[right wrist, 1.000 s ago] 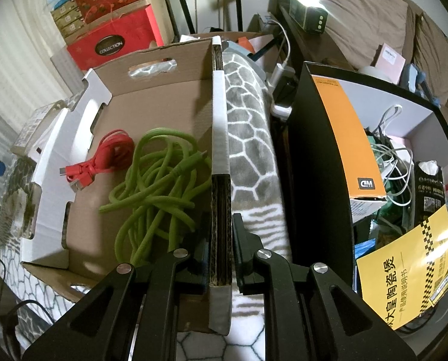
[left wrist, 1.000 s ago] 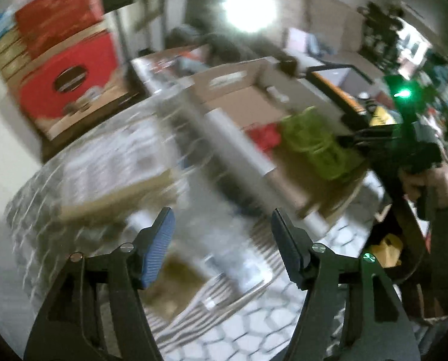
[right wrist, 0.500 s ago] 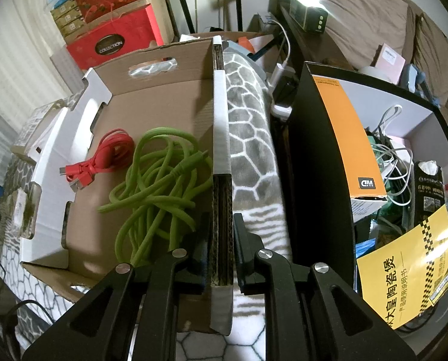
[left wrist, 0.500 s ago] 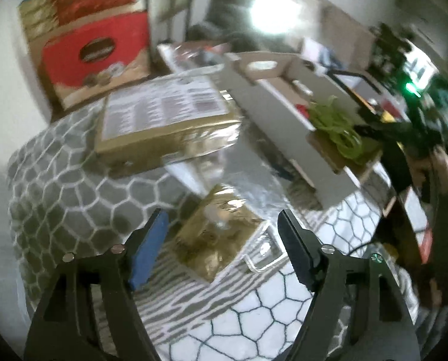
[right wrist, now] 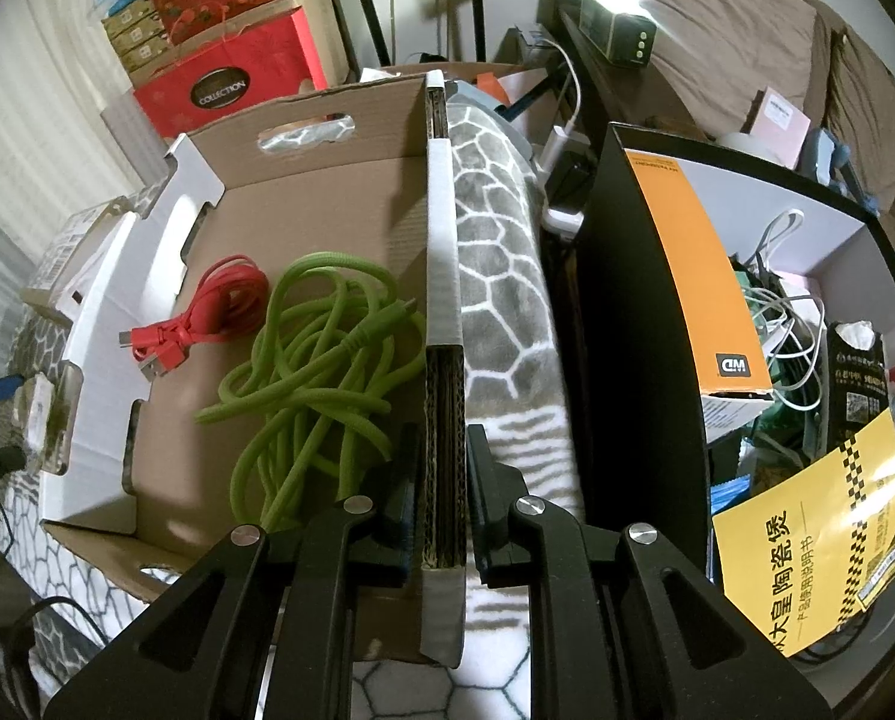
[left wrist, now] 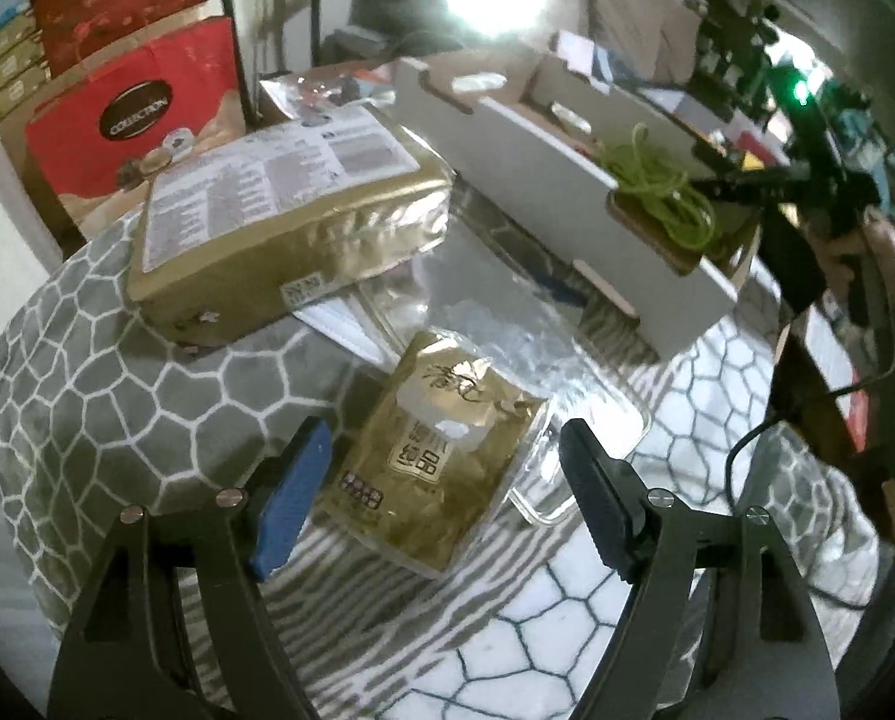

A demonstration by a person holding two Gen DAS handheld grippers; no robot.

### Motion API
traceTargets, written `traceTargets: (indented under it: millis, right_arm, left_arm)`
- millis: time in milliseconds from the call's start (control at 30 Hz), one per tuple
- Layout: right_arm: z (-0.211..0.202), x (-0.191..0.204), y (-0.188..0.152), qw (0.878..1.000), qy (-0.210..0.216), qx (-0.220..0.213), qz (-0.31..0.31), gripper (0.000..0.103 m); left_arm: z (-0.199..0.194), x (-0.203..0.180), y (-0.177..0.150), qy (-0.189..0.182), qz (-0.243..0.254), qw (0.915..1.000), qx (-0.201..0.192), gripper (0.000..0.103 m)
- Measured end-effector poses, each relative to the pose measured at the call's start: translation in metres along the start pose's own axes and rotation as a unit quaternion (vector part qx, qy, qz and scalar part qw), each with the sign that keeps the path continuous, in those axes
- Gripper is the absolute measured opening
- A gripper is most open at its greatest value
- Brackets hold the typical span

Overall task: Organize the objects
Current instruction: 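Move the left gripper back to the table and grasp the gold pouch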

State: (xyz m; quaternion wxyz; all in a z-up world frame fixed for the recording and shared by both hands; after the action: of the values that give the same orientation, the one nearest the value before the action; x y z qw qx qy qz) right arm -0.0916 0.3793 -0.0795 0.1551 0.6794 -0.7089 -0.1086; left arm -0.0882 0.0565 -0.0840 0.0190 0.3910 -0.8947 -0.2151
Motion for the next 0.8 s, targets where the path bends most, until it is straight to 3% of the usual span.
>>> traceTargets:
  millis: [133, 200, 367, 633, 800]
  right_arm:
    - [0.0, 0.001, 0.0, 1.0, 0.0, 0.0, 0.0, 0.015]
    - [0.0, 0.001, 0.0, 1.0, -0.001, 0.0, 0.0, 0.015]
    - [0.0, 0.001, 0.0, 1.0, -0.001, 0.0, 0.0, 0.015]
    - [0.0, 0.001, 0.0, 1.0, 0.0, 0.0, 0.0, 0.015]
    - [0.0, 0.001, 0.0, 1.0, -0.001, 0.0, 0.0, 0.015]
  left_arm:
    - [0.01, -0.008, 0.0, 0.018, 0.024, 0.9995, 0.013, 0.07]
    - [0.012, -0.01, 0.001, 0.031, 0.03, 0.999, 0.013, 0.058]
    - [0.007, -0.006, 0.002, 0.032, 0.011, 0.9994, 0.007, 0.049]
    - [-0.029, -0.028, 0.022, 0.018, 0.022, 0.999, -0.035, 0.047]
    - [-0.044, -0.069, 0.052, -0.004, 0.068, 0.9961, -0.056, 0.048]
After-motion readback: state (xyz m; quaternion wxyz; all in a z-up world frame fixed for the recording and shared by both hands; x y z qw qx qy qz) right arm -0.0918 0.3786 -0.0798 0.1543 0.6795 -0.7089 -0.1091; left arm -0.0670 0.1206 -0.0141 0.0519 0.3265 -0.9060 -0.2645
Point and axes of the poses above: each gripper's, at about its wrist camera, not at the fingertips, and z roughly the way its jaws point, x to its left, y to its top, the point moved 2 cm from there along z, roughly the way its jaws point, and after that the axes turned 5 degrees about x, right-handed, at the moved point
